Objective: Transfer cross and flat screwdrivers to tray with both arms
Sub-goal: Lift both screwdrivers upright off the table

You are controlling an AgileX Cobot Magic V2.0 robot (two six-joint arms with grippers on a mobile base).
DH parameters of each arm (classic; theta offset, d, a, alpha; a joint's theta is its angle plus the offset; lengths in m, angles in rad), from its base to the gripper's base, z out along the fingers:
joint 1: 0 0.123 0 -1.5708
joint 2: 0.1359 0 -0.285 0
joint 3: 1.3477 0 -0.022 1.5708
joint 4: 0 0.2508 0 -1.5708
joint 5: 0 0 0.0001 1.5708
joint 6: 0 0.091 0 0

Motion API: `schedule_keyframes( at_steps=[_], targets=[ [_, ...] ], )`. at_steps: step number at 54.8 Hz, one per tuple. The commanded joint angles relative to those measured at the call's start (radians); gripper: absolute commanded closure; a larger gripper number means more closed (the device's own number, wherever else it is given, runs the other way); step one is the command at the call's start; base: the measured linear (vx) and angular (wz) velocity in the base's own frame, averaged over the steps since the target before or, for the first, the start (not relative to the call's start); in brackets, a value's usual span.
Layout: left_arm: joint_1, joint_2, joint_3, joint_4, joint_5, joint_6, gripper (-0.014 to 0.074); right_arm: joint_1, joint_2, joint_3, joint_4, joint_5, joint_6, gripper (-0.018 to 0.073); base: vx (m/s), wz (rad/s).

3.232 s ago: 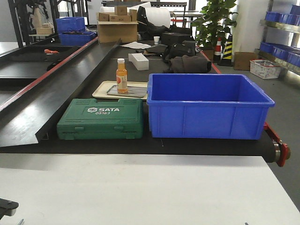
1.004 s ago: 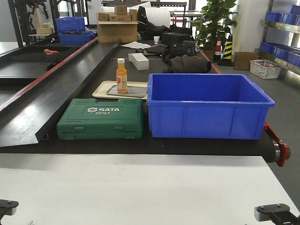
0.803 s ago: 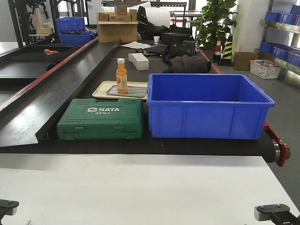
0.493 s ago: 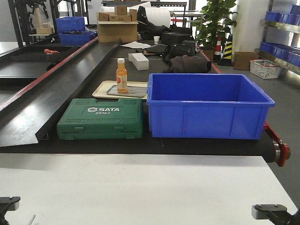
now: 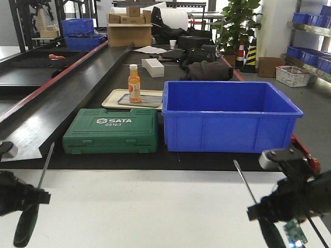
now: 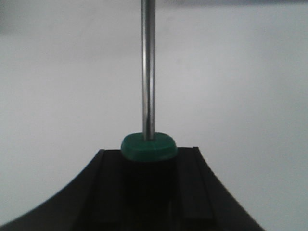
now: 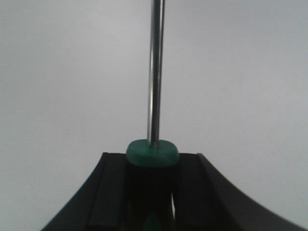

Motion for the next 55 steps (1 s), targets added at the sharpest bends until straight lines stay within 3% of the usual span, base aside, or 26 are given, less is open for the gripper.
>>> schedule_keyframes(
  at_steps=[1,10,21,30,44,47,55],
  targets=[
    [-0.053,-0.104,-0.06,-0.098,-0.047,0.015,0.0596,0.099,-0.1,-0.063,0.051,-0.139,0.067,0.0567,0.0,0.0],
    [-0.113,-0.168,-0.182,-0.113,-0.047,-0.002,0.0595,0.247,-0.148,-0.154,0.051,-0.26,0.125,0.0567,0.0,0.0],
    [-0.147,-0.177,-0.326,-0.109,-0.038,-0.06,0.0595,0.271,-0.151,-0.294,0.019,-0.274,0.195,0.0567,0.0,0.0],
    [-0.147,-0.177,-0.367,-0.109,-0.021,-0.078,0.0595,0.271,-0.163,-0.405,-0.121,-0.27,0.295,0.0567,0.0,0.0],
    [-0.145,-0.18,-0.372,-0.109,-0.015,-0.077,0.0595,0.27,-0.185,-0.418,-0.538,-0.261,0.641,0.0567,0.0,0.0],
    [-0.145,-0.18,-0.372,-0.109,-0.02,-0.076,0.0595,0.27,-0.192,-0.418,-0.577,-0.263,0.692,0.0567,0.0,0.0],
    [-0.145,-0.18,-0.372,-0.109,-0.044,-0.076,0.0593,0.27,-0.192,-0.418,-0.584,-0.259,0.685,0.0567,0.0,0.0]
  ],
)
